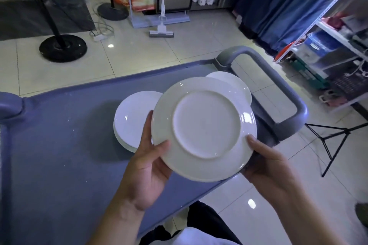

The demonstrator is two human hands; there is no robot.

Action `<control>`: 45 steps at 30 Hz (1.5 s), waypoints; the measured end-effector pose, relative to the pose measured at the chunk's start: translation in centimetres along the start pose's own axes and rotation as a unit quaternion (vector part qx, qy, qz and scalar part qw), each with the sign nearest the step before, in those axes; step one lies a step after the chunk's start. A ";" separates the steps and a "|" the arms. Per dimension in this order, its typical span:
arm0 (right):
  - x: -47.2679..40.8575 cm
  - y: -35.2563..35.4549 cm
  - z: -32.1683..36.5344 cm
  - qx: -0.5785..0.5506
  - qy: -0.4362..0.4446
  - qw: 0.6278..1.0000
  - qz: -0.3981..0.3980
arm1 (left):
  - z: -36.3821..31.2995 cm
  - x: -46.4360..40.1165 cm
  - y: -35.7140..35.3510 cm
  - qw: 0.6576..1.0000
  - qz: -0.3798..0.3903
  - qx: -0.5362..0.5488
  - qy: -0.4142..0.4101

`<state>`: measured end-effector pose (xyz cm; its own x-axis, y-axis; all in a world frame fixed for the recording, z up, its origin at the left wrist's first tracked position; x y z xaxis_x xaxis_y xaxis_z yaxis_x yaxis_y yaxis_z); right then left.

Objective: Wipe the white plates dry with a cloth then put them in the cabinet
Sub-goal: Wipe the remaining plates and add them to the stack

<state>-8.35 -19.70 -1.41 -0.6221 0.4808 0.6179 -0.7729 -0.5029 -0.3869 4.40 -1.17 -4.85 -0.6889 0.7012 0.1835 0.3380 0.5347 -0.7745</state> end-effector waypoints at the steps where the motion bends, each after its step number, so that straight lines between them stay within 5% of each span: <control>1: 0.0 0.0 -0.7 -0.015 -0.021 1.000 0.002 | 0.1 0.1 0.0 1.000 0.011 0.008 0.008; 8: -1.4 -0.6 -2.5 0.015 -0.059 0.998 0.002 | 0.5 1.5 1.3 0.998 0.028 0.023 0.055; 16: -2.6 -2.4 -0.7 0.226 0.092 0.963 -0.113 | -1.9 3.4 2.6 0.992 0.001 -0.126 -0.029; 21: -2.4 -9.7 1.0 0.320 0.143 0.936 -0.028 | -1.8 4.2 0.9 0.968 0.063 -0.238 -0.039; 30: 2.9 -19.2 -3.4 0.458 0.252 0.832 0.187 | -2.2 4.6 2.5 0.955 -0.049 -0.275 -0.099; 39: 3.6 -16.4 -7.3 0.427 0.193 0.826 0.313 | -3.2 5.3 3.3 0.955 -0.100 -0.242 -0.142; 42: 3.7 -15.1 -6.7 0.456 0.182 0.807 0.329 | -2.8 5.2 3.0 0.975 -0.064 -0.172 -0.125; 45: 3.7 -13.3 -5.1 0.534 0.184 0.746 0.352 | -2.2 5.1 2.9 0.995 -0.051 0.023 -0.081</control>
<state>-0.98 -7.53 2.50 -0.9710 -0.1074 0.2134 0.1805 -0.9150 0.3608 3.30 5.01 -4.85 -0.8140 0.5569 0.1652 0.2341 0.5748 -0.7841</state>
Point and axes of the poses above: each hand's wrist, its own x-axis away from the middle knuckle, its own y-axis out of the back of the hand, z = x × y, the point moved 6 cm from there along -x, towards the middle knuckle, and after that the axes turned 2 degrees about -y, right-handed, at the moved point
